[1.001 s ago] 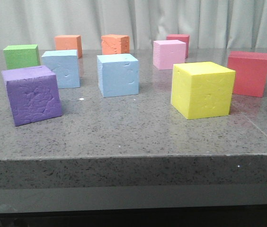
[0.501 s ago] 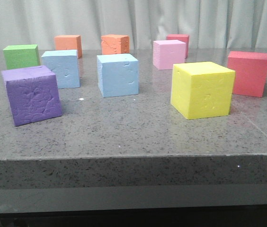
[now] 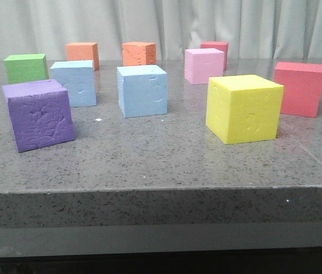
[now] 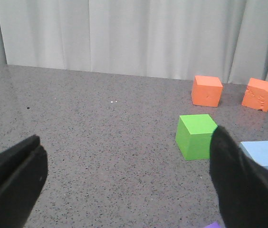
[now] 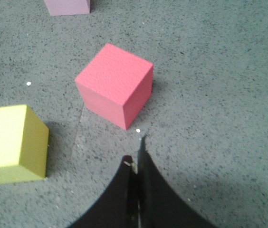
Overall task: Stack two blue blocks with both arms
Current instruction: 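Raise the right gripper away from the placed cube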
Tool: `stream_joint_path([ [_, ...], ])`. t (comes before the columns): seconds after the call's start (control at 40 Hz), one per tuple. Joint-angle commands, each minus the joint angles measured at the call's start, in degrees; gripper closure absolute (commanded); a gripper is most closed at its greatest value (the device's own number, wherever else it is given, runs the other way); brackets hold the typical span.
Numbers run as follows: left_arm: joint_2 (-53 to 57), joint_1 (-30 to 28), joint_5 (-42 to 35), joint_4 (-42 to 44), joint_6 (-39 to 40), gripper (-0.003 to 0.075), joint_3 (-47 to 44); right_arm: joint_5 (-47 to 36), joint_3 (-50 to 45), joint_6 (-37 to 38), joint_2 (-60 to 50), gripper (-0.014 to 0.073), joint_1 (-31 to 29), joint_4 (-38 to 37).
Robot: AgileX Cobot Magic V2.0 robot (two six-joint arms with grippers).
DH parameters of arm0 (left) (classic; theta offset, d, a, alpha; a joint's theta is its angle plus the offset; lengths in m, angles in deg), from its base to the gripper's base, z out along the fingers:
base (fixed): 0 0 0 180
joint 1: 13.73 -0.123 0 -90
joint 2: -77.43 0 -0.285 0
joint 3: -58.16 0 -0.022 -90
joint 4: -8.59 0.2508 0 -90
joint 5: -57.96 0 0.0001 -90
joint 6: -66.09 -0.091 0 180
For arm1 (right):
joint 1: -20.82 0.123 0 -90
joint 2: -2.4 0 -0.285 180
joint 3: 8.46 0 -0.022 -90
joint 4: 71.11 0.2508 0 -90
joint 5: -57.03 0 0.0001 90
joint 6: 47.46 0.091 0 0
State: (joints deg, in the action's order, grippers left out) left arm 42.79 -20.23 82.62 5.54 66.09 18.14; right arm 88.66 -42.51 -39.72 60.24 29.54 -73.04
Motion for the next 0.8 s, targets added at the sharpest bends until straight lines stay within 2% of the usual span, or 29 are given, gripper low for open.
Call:
stream_joint_path([
  [0.0, -0.55, -0.01, -5.04, -0.14, 0.00, 0.0048, 2.14, -9.53, -5.34, -0.93, -6.71, 0.0660, -0.17, -1.62],
  [0.3, -0.55, -0.01, -4.90, -0.53, 0.00, 0.0048, 2.14, -17.34, -17.25, -0.93, -21.69, 0.0660, -0.17, -1.62],
  [0.58, -1.09, 0.28, -7.65, -4.69, -0.41, 0.0048, 2.61, -18.90, -18.00, -0.93, -22.36, 0.0660, -0.17, -1.55],
  [0.78, -6.95, 4.80, -6.93, -4.69, -3.57, 0.0048, 6.26, -18.84, -18.00, -0.93, -22.36, 0.0660, -0.17, -1.51],
])
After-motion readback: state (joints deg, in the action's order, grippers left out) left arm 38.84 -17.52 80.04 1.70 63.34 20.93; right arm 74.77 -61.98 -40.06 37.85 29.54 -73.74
